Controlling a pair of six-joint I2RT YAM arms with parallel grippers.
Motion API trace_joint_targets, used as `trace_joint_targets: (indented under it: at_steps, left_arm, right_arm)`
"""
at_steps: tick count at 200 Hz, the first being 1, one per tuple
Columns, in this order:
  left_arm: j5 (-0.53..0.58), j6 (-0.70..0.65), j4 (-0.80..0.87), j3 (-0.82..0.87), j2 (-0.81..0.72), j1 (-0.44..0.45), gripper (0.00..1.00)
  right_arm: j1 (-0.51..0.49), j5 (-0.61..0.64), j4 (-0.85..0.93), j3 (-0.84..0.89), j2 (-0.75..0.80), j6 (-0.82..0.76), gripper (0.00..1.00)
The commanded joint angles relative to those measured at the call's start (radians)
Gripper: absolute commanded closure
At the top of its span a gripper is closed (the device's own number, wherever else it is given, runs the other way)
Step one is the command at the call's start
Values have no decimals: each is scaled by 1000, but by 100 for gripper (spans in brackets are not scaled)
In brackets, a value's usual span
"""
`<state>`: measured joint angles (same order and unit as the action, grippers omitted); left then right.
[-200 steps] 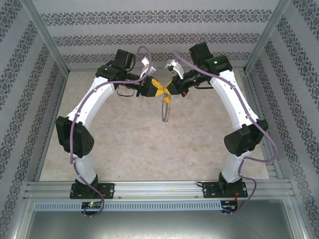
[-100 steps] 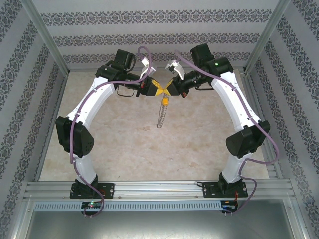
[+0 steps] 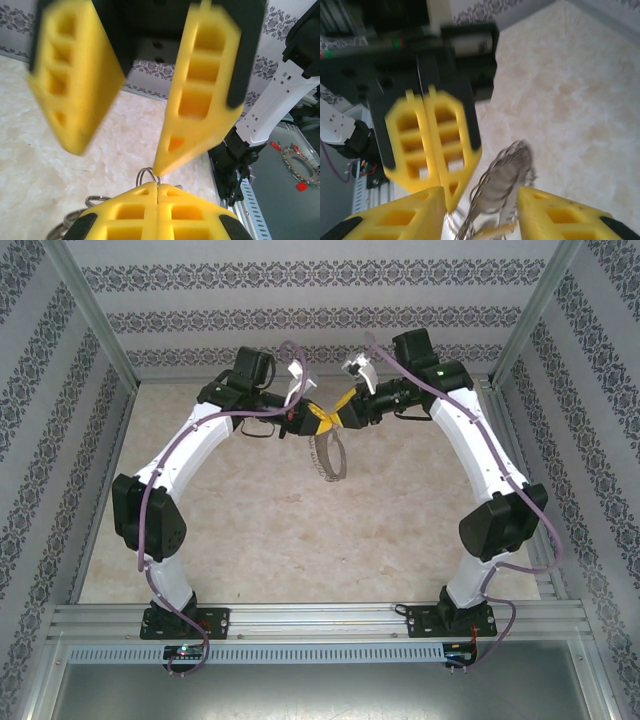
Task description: Put the keys on the keyring
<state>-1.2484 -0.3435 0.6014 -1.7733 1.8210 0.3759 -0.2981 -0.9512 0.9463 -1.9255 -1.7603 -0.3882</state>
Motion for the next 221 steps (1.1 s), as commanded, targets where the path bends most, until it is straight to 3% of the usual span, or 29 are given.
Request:
trace_joint_targets:
  at_steps: [1, 59, 127, 221]
  left_arm:
    - [-19, 35, -71, 5, -44, 28, 100]
    - [6, 43, -94, -10, -58, 27, 100]
    - [19, 73, -156, -10, -81, 27, 100]
    - [34, 87, -188, -7, -96, 25, 100]
  right_arm:
    - [34, -102, -156, 53, 86, 66, 54]
    - [114, -125, -468, 358, 246, 253, 49]
    - [117, -194, -627, 579, 320, 331, 57]
    - [39, -198, -673, 616, 300, 361, 70]
